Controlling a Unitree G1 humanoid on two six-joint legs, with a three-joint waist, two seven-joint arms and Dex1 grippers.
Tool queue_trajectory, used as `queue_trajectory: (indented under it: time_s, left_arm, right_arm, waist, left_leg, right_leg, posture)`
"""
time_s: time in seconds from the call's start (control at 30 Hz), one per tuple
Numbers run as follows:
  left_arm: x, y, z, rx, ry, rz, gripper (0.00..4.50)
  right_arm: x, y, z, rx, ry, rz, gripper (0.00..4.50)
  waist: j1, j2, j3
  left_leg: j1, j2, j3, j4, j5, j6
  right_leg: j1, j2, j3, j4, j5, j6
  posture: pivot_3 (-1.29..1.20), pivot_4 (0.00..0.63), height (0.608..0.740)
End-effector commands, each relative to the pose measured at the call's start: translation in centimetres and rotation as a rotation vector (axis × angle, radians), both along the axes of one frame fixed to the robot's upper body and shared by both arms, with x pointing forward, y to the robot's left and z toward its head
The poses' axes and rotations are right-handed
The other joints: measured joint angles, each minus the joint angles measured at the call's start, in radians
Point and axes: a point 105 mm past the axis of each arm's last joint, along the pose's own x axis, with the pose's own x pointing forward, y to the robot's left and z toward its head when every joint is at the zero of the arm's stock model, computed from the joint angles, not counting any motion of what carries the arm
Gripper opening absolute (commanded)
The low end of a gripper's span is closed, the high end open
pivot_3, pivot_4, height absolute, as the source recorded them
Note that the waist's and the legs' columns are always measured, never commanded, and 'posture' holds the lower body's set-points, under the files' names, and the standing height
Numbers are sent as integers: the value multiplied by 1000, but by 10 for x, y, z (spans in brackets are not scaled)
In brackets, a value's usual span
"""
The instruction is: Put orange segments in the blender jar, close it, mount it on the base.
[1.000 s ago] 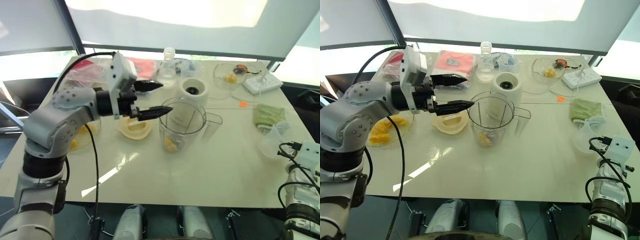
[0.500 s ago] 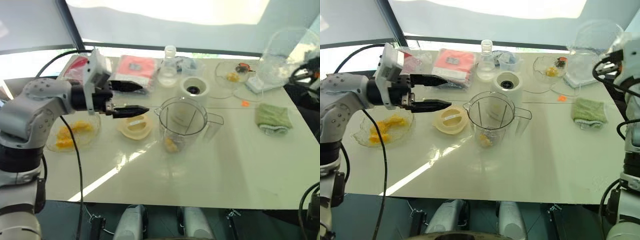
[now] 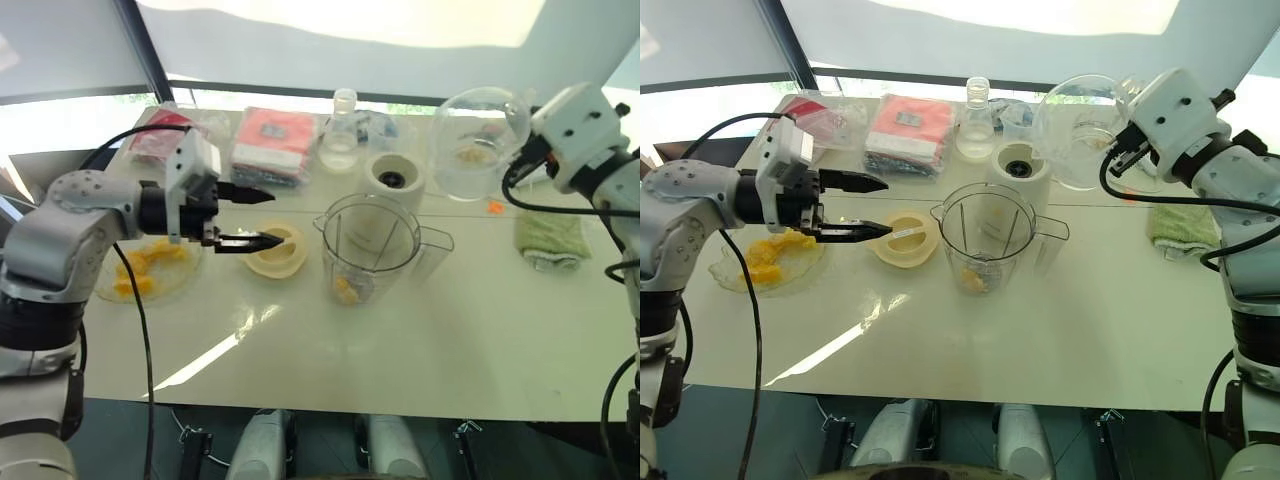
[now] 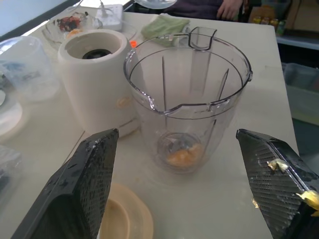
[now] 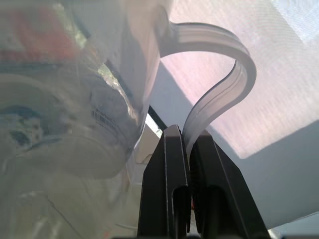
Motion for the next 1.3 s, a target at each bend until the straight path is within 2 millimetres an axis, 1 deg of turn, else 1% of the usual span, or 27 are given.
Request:
queue_trajectory:
  time_s: [0.03, 0.13, 0.33, 0.53, 0.67, 0.93, 1.13, 1.3]
  left_arm:
    - [0, -4, 3, 0, -47, -3, 3915]
    - [-1, -6, 0, 5, -46, -7, 3915]
    - [-1, -9, -3, 6, -48, -10, 3915]
    - [-3, -16, -5, -11, -45, -14, 3915]
    - [-5, -18, -5, -14, -42, -13, 3915]
    - [-7, -19, -6, -11, -36, -8, 3915]
    - [-7, -19, -7, -12, -35, -5, 3915]
    - [-6, -20, -7, -15, -35, -7, 3915]
  right_arm:
    - [-8, 17, 15, -101, -71, 53, 48]
    - [-7, 23, 14, -187, -98, 63, 48]
    - [-1, 37, 19, -307, -183, 87, 48]
    - [4, 44, 18, -368, -212, 105, 48]
    - [5, 51, 19, -424, -248, 123, 48]
    - [5, 57, 23, -516, -327, 135, 48]
    - [7, 61, 22, -599, -363, 140, 48]
    - [7, 61, 22, -635, -387, 136, 48]
  waist:
    - [-1, 0, 0]
    - [-4, 0, 0]
    - [-3, 0, 0]
    - [-1, 0, 0]
    - [-2, 0, 0]
    - [-3, 0, 0]
    - [-3, 0, 0]
    - [-3, 0, 0]
  left_leg:
    - [0, 0, 0, 0, 0, 0]
    - [0, 0, 0, 0, 0, 0]
    - [0, 0, 0, 0, 0, 0]
    - [0, 0, 0, 0, 0, 0]
    - [0, 0, 0, 0, 0, 0]
    - [1, 0, 0, 0, 1, -1]
    - [1, 0, 0, 0, 1, -1]
    - [1, 0, 0, 0, 1, -1]
  right_leg:
    - [0, 0, 0, 0, 0, 0]
    - [0, 0, 0, 1, 0, 0]
    - [-1, 1, 0, 2, 0, 0]
    - [-1, 0, 0, 1, 0, 0]
    - [-1, 0, 0, 1, 0, 0]
    - [-1, 0, 0, 2, 0, 0]
    - [-1, 0, 0, 3, 0, 0]
    - [-1, 0, 0, 3, 0, 0]
  posture:
    - [0, 150, 740]
    - [0, 150, 740]
    - [0, 150, 740]
    - [0, 150, 740]
    - [0, 150, 740]
    - [0, 150, 740]
    - [0, 150, 740]
    - [0, 150, 740]
